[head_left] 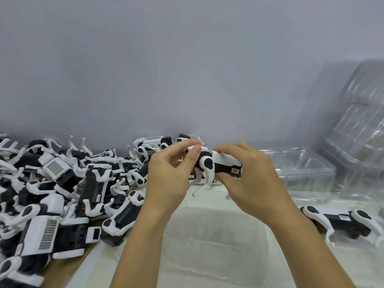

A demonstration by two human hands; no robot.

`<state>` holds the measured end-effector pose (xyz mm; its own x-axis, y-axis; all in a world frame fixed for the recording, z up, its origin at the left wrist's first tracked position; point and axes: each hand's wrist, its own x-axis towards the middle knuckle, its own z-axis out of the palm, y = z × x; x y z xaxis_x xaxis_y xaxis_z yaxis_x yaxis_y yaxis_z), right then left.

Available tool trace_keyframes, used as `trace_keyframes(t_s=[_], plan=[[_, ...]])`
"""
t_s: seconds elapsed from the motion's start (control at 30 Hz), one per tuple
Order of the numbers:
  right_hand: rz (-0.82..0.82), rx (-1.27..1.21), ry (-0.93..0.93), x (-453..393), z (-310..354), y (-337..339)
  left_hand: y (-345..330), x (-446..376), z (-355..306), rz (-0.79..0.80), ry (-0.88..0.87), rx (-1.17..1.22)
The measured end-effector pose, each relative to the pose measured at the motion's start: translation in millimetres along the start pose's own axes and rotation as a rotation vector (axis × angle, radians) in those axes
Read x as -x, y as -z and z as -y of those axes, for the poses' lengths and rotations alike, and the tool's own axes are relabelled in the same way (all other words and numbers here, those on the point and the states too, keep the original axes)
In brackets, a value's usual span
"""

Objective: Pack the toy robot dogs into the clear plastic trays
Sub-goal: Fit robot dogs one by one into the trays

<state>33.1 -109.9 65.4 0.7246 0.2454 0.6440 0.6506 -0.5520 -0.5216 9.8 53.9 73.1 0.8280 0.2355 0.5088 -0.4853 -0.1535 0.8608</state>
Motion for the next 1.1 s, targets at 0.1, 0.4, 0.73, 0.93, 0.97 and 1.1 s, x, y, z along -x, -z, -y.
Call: trace_keyframes(t_s=[0.1,0.4,0.73,0.93,0.97,1.1], plan=[[0.005,-0.017,-0.051,1.2,-5.5,2.1,1.9,2.4,-1.2,0.033,0.065,-0.049],[0.062,-0.307,-0.246,0.5,-5.1,3.0,35.9,25.0,34.4,0.284,0.414,-0.466],[0.27,-0.262,-0.254,5.7,-10.5,-6.0,34.8,52.2,62.5,-0.113,0.6,-0.097],[0.291,-0.185,-0.198,6.6,-8.2,-18.0,30.9,33.1,68.0,-0.074,0.674,-0.001],[0.286,-0.165,-0.187,6.3,-8.3,-19.5,30.7,31.5,69.2,-0.06,0.683,0.03],[0.3,-0.024,-0.134,5.1,-8.0,-24.2,31.4,30.8,71.1,-0.047,0.684,0.104]])
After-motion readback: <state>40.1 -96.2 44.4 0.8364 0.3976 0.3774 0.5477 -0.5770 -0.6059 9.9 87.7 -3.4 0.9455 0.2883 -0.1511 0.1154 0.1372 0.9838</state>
